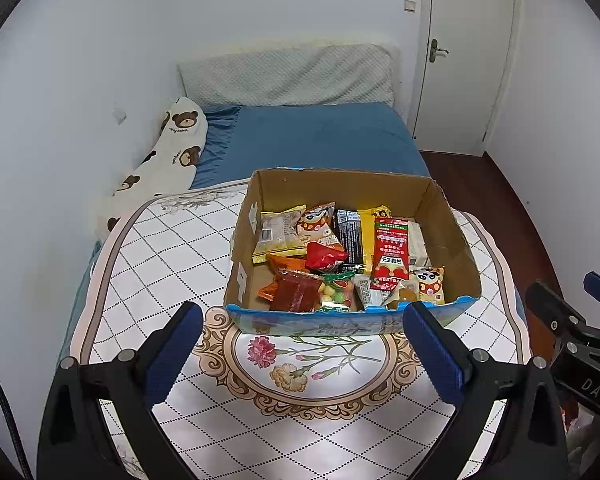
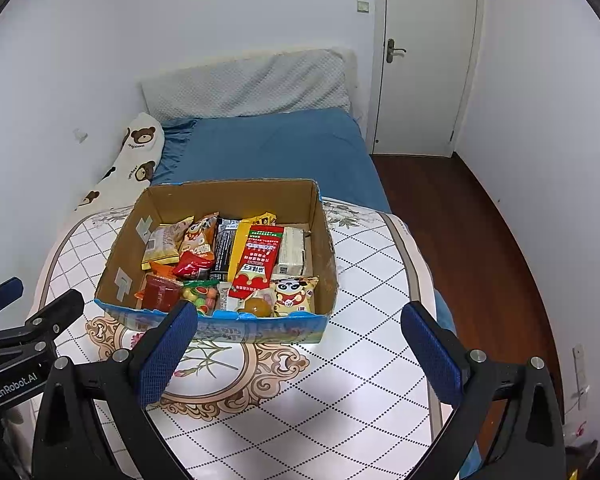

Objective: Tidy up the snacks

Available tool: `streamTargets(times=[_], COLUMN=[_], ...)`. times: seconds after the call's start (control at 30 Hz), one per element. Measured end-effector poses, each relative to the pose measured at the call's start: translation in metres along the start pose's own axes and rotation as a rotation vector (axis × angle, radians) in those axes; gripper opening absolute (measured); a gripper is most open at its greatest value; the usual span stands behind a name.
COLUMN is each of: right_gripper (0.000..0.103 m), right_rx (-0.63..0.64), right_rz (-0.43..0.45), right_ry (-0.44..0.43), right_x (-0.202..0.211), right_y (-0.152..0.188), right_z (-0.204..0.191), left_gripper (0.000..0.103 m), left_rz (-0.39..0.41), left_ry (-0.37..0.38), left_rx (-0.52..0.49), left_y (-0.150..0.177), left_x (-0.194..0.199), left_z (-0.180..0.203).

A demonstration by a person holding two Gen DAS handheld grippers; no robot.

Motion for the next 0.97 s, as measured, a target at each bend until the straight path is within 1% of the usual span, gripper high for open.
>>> streamTargets(times=[0.8, 0.97], right_gripper=[0.103, 0.103], right_rx=[0.002, 0.002], right_rz=[0.012, 0.012], right_ry=[0.0, 0.001], right_x=[0.0019, 0.0023], right_y=[-0.0044, -0.0038], right_z=[0.0025, 0.0025], left_gripper=[0.103, 0.103], left_rz=[0.003, 0.02], left_ry=[0.001, 0.004], left_rx=[-0.002, -0.004], left_y=[-0.0016, 0.0002], left_x=[-0.0003, 0.0011], left_z=[0.0012, 0.0015])
Point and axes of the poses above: each gripper's, at about its wrist camera, not at the fingertips, and x roughly against the way its jaws point, z to its right, y to its underside, the point moved 1 cm from there along -x, roughly the way its jaws point, and after that the axes turned 6 degrees about x, right-handed, at the moved point
